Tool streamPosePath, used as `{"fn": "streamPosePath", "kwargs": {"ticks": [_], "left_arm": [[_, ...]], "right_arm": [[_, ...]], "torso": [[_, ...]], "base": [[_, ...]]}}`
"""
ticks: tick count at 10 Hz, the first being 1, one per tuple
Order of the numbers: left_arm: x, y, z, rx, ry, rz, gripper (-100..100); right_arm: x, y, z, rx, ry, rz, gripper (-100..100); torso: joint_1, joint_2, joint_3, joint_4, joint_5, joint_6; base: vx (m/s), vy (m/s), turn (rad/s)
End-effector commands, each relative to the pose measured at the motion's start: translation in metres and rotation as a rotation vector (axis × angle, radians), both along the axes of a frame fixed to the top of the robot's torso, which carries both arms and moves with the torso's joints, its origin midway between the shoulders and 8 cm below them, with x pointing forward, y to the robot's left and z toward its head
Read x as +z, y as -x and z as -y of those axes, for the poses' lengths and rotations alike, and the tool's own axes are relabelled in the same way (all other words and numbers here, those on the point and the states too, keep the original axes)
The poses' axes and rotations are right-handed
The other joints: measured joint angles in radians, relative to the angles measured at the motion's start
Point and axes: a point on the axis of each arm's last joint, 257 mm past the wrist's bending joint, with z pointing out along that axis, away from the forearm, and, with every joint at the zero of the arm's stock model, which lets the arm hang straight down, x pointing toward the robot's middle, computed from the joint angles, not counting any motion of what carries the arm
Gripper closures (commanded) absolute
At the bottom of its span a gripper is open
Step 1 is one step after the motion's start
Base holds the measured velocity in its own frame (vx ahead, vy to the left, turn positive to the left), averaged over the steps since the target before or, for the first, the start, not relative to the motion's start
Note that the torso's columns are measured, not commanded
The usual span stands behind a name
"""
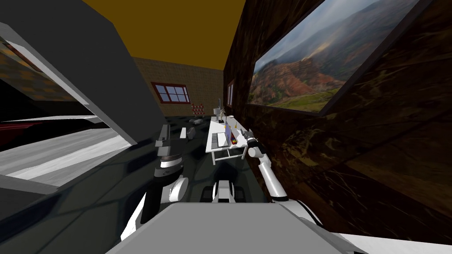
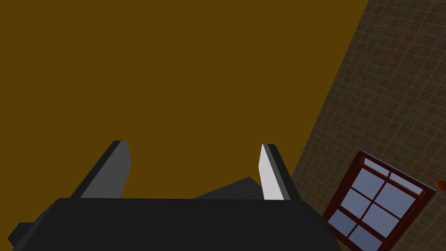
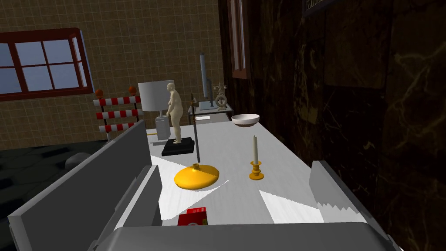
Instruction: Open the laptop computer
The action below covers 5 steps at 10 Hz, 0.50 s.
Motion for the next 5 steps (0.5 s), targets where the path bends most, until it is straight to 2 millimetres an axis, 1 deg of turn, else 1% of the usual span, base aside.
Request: {"fn": "streamPosePath", "kwargs": {"ticks": [1,2,3,4,5], "left_arm": [[0.000,0.000,0.000,0.000,0.000,0.000,0],[0.000,0.000,0.000,0.000,0.000,0.000,0],[0.000,0.000,0.000,0.000,0.000,0.000,0],[0.000,0.000,0.000,0.000,0.000,0.000,0],[0.000,0.000,0.000,0.000,0.000,0.000,0]], "right_arm": [[-0.006,-0.013,-0.010,0.040,-0.085,-0.042,-100],[-0.011,-0.023,-0.019,0.069,-0.140,-0.077,-100],[-0.011,-0.023,-0.019,0.071,-0.151,-0.078,-100],[-0.015,-0.032,-0.028,0.100,-0.207,-0.114,-100],[-0.015,-0.032,-0.028,0.101,-0.216,-0.115,-100]], "torso": [[0.000,0.000,0.000,0.000,0.000,0.000],[-0.001,0.000,0.000,0.000,0.000,0.000],[-0.002,0.001,0.000,0.000,0.000,0.000],[-0.001,0.001,0.000,0.000,0.000,0.000],[-0.001,0.001,0.000,0.000,0.000,0.000]], "base": [[-0.017,-0.063,0.048],[-0.027,-0.081,0.088],[-0.024,-0.067,0.045],[-0.027,-0.065,0.073],[-0.019,-0.060,0.038]]}}
